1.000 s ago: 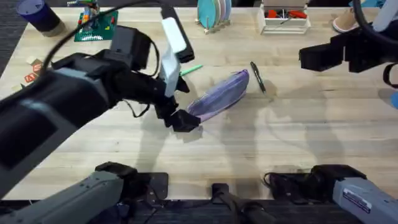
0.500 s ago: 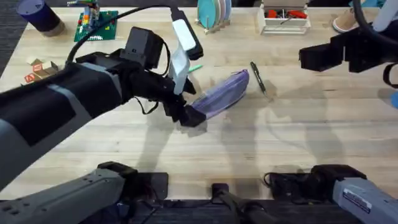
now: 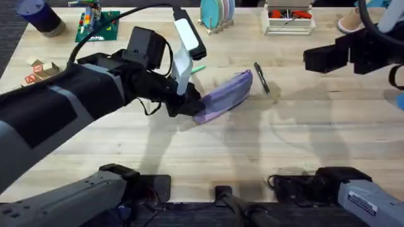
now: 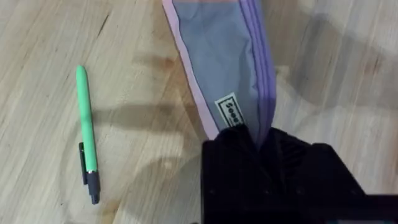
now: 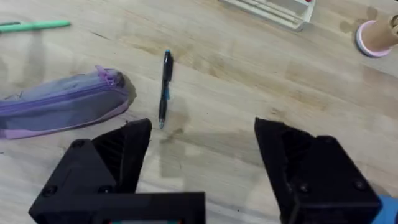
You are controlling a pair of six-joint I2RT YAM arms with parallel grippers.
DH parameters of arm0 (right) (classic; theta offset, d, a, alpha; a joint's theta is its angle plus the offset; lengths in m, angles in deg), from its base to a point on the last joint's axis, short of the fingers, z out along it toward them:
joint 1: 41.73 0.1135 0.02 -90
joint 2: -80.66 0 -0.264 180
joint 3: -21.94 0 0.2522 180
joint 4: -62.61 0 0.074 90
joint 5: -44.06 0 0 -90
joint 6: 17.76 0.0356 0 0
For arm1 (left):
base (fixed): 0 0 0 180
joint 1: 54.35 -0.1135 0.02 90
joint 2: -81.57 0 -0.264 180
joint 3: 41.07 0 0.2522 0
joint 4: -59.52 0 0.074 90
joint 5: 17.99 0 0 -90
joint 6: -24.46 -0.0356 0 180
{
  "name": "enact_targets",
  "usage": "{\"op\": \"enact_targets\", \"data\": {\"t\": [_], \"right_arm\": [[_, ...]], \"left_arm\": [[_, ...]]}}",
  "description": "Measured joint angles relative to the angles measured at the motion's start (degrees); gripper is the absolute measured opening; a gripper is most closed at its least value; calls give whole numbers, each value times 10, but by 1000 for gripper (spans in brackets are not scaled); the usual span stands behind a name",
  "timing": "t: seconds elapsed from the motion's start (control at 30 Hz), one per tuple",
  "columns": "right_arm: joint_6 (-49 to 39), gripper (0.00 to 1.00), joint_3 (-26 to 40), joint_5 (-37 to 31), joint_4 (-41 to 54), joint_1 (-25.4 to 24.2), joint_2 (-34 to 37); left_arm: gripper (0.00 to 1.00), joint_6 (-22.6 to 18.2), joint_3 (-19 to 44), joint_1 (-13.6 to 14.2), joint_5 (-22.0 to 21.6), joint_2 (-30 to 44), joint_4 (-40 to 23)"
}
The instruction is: Unzip the bag, pick up the pens from the table one at a time and place them inside, then zip the bag closed.
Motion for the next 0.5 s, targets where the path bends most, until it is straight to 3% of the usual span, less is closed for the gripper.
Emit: {"op": "enact_targets", "data": {"t": [0.13,0.5], "right_arm": [[10,996,0,29,2,0,0],[50,995,0,206,-7,0,22]], "left_arm": [[44,0,-1,0,0,0,2],[43,0,-1,0,0,0,2]]}}
